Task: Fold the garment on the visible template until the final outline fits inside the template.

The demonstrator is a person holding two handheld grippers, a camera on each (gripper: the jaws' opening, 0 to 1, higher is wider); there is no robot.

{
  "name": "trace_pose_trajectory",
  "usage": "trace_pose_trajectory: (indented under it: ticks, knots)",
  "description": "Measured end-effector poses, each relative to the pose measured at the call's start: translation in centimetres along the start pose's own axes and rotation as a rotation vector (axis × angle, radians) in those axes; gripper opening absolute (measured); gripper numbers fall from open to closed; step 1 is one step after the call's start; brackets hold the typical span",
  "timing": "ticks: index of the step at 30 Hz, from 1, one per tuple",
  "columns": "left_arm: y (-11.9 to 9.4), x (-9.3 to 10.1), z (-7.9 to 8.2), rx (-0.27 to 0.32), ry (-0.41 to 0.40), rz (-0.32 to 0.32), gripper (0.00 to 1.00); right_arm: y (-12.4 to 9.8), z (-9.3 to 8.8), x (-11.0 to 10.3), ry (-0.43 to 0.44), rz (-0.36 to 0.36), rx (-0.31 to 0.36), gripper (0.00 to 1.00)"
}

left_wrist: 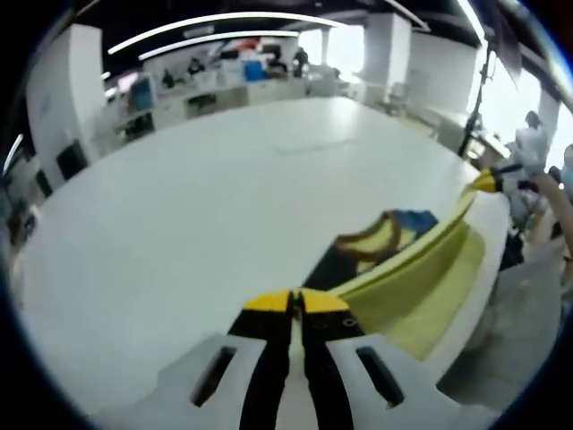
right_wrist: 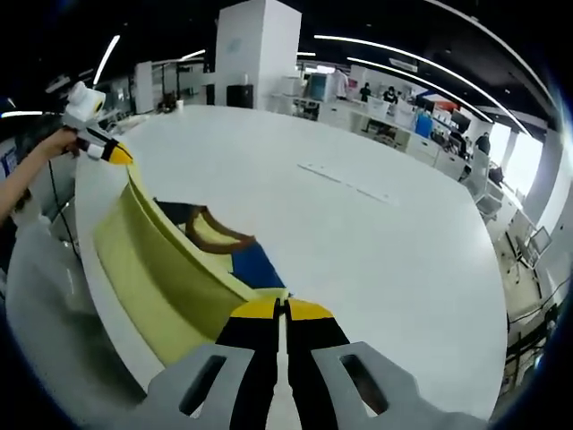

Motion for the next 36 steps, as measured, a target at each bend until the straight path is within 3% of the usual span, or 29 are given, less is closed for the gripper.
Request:
trace_pose_trajectory:
  ticks: [8, 36]
  knots:
    - [1.1, -0.2, 0.2, -0.004, 0.007, 0.006, 0.00, 0.7, 0.1, 0.4, -0.003, -0.012, 0.004, 0.02]
    - [4.8, -1.7, -1.5, -0.063, -0.041, 0.000, 0.00, 5.3, -0.2, 1.7, 0.004, -0.001, -0.029, 0.02]
Point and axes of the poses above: the point that each gripper's makers call its tool centre point, and the gripper's own axes: y roughly forward along the fingers, x roughly to its right, z roughly out of its top, the point moved 6 cm from there along -y, roughly backward along the fingers, and after that the axes turned 5 degrees about y, right-handed, at the moved point
